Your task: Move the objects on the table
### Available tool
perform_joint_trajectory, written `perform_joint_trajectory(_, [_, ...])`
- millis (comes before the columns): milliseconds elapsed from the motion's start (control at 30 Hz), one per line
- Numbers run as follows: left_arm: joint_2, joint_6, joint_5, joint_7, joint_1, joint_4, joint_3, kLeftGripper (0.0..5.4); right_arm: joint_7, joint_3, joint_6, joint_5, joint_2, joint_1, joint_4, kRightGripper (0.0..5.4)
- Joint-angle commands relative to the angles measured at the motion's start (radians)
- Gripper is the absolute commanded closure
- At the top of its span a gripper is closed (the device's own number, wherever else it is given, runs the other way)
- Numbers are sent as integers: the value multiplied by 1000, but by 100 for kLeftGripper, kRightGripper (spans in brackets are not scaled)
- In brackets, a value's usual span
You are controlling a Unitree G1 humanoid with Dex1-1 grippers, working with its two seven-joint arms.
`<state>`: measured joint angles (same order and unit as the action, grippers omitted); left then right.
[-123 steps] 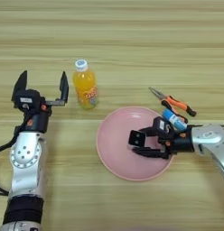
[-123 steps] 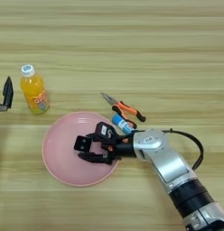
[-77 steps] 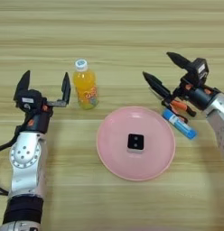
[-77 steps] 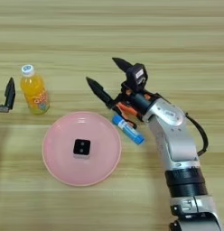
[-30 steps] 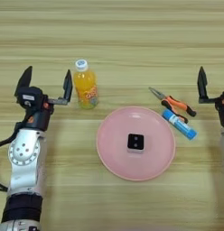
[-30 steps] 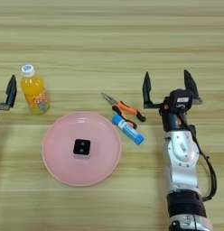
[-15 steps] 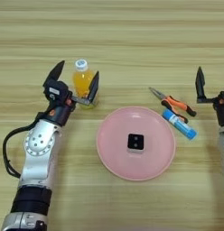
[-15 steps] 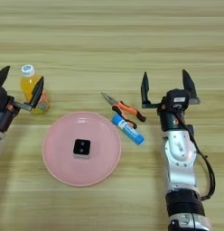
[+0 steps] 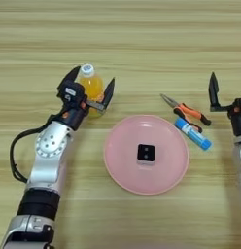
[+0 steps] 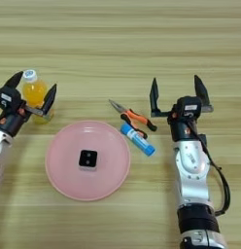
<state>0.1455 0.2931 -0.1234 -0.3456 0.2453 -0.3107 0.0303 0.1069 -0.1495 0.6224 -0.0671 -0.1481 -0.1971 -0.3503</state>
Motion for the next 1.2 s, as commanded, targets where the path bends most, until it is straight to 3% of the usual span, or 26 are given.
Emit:
perform_joint_trajectory(33, [3,-66,-1,23,15,2,9,0,-9,2,9,5,6,-7,8,4])
perform_joint_trajectory(300, [3,-104,4,47,20,-5,12,0,-15,8,12,11,4,-7,8,4])
perform_joint_trajectory(833, [20,-124,16,46,28,-47,6,180,-23,11,14,12,9,-8,5,0])
perform_joint_trajectory(1200, [30,-121,17,48,46,-69,7,191,-23,6,6,0,14,-12,5,0])
